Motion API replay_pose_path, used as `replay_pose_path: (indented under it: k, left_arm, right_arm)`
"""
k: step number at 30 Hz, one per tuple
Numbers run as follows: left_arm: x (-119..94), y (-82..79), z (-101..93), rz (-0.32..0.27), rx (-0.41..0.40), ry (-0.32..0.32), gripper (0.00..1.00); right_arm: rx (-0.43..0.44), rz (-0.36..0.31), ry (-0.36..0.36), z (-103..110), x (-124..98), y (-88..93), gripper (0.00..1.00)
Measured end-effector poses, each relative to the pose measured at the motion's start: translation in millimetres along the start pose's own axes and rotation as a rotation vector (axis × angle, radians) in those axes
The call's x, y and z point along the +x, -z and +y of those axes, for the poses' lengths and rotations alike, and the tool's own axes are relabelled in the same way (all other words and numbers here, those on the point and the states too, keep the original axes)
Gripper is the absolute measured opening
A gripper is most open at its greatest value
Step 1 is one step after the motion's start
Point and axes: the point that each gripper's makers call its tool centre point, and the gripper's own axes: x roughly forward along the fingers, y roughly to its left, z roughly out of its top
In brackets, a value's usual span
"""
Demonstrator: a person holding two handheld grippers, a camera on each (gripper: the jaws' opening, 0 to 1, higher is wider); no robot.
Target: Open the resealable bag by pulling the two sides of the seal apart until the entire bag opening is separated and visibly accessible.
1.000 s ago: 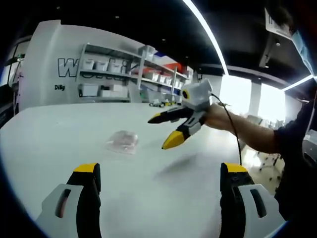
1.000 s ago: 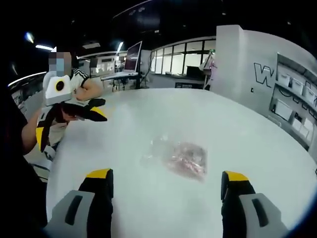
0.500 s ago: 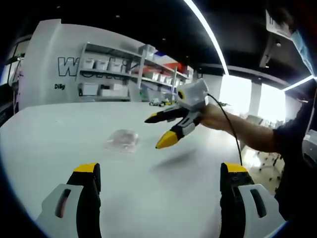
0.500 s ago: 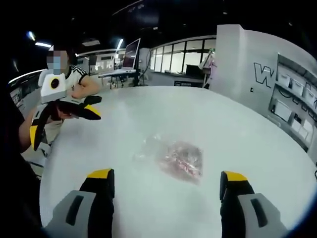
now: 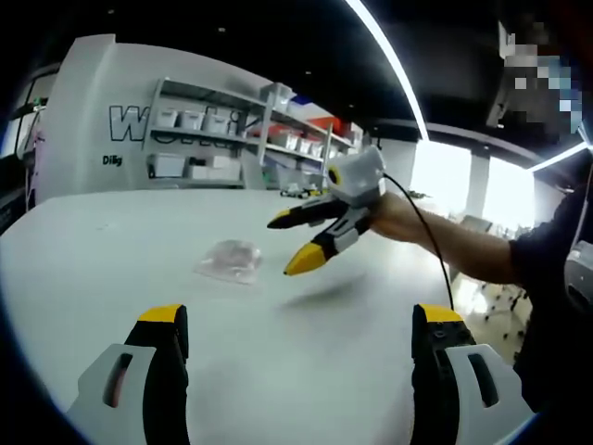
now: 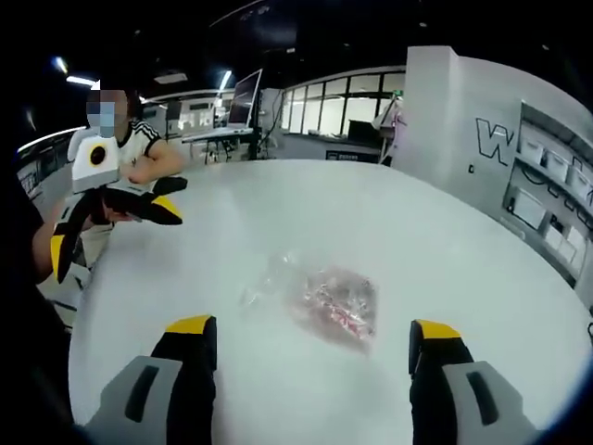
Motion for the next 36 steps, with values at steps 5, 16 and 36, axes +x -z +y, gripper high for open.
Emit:
replay_pose_path:
  k: [5,16,36]
  left_arm:
    - [0.3,-0.1,0.8,0.0,-0.001,0.0,0.99]
    - [2.4,-1.0,3.0,0.001,-0.002,-0.001,0.99]
    - [7.3,5.3,3.8,0.007,-0.005,0.0,0.99]
  right_arm:
    - [-0.001,-0.002,-0.001,-1.0,2.5,-2.2,0.86]
    - [0.002,0.001,-0.001,-6.8,6.8,-2.6,0.86]
    - [-0.004,0.001,-0.007,-7.9,14.0,-0.3,0.85]
